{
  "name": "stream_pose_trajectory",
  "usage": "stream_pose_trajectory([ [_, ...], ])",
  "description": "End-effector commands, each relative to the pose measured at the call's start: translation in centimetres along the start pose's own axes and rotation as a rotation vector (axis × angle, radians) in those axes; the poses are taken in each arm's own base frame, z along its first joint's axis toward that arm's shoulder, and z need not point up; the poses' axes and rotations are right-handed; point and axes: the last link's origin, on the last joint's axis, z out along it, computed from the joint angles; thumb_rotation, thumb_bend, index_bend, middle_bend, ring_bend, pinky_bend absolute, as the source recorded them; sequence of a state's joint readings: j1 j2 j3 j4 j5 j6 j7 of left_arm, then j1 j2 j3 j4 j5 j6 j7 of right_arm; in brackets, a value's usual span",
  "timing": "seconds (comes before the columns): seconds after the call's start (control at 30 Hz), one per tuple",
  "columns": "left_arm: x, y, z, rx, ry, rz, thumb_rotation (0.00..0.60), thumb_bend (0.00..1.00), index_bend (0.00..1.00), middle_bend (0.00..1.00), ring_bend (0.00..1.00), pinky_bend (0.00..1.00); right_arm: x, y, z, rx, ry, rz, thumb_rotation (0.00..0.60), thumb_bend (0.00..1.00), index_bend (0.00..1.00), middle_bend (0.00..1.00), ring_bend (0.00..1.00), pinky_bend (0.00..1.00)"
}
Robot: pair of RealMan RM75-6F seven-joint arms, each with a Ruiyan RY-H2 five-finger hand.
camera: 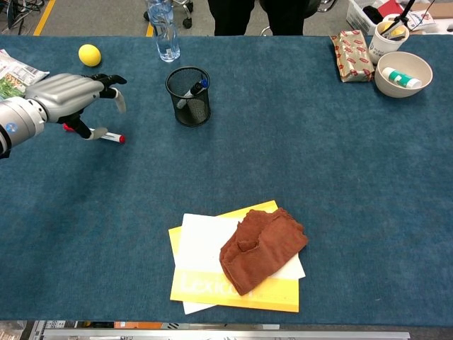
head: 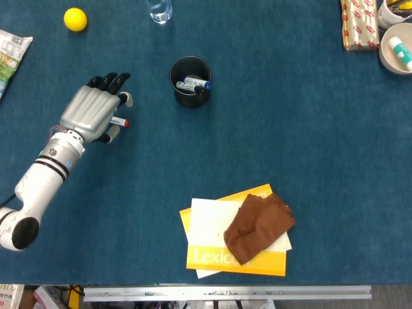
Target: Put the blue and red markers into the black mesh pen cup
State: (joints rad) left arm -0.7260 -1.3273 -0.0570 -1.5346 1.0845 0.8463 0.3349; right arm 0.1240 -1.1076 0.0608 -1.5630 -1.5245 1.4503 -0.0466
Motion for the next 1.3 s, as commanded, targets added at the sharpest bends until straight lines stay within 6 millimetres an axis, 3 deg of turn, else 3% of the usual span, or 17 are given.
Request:
stream_pose_trajectory([
  [0.03,-0.2,0.0,0.0,-0.001,-0.006,-0.008,0.6,0.36,0.31,0.0,0.0,0.13,-0.1,0.0,0.0,0.0,-0.004,0.0,0.6,0.0,0.28,0.28,0.29,0.43],
  [0.77,-2.5,-1.6,0.5,0.021,-0.034,-0.047,0.6,0.36,0.34,0.0,0.0,0.13,-0.2,0.0,0.0,-0.001,-0.008,-0.003,0.6,0.0,0.28,0.28,0.29,0.43],
  [1.3,-3.6,-3.9,1.1,0.073,-0.02,-0.069,0.6,0.36,0.34,0.0,0.0,0.13,-0.2,0.0,0.0,-0.001,-0.009,-0.004,0.6,0.0,0.28,0.29,0.29,0.43],
])
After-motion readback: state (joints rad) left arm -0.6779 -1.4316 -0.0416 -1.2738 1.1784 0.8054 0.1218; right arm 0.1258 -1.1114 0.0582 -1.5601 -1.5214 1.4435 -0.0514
